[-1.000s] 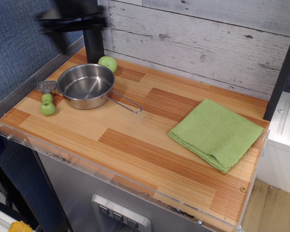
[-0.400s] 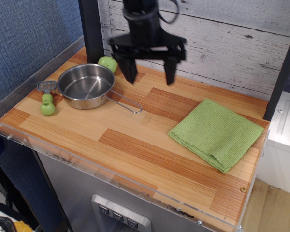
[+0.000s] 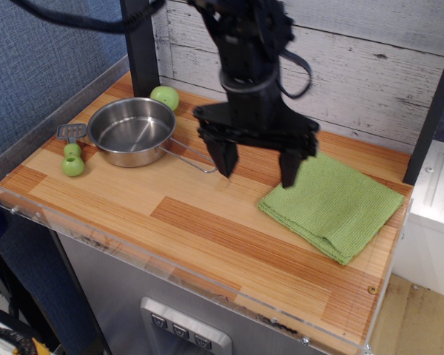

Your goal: Move the green towel to the right of the silver pot.

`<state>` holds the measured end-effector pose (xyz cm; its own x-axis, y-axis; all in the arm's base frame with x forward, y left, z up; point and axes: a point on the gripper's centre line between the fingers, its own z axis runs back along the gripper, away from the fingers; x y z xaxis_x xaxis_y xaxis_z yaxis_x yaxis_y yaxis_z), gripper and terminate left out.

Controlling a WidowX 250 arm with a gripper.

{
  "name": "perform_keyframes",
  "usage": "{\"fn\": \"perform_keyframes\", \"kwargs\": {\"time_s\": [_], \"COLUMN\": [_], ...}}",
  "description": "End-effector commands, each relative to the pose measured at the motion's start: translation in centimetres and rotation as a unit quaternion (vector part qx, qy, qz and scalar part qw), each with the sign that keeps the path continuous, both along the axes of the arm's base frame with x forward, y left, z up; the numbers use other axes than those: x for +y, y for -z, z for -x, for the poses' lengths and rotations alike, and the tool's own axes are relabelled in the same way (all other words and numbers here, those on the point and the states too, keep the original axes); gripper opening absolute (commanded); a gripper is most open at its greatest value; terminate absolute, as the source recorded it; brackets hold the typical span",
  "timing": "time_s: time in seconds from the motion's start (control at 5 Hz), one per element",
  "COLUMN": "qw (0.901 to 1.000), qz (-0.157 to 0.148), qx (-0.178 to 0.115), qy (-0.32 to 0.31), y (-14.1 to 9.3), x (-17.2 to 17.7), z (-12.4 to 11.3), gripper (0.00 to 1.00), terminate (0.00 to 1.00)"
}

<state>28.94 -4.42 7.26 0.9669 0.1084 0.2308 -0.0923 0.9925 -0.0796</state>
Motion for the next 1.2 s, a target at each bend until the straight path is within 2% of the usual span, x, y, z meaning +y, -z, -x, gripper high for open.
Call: {"fn": "perform_keyframes", "kwargs": {"time_s": [0.0, 0.4, 1.0], "qw": [0.9983, 0.9989, 0.9994], "qz": [-0.005, -0.013, -0.027], "qx": [-0.035, -0.023, -0.014], "qy": [0.046, 0.039, 0.017], "y": [-0.5, 1.2, 3.9], "x": [-3.8, -5.8, -5.9], "z": [0.3, -1.8, -5.4], "gripper": [1.00, 1.00, 1.00], "terminate": [0.00, 0.00, 0.00]}}
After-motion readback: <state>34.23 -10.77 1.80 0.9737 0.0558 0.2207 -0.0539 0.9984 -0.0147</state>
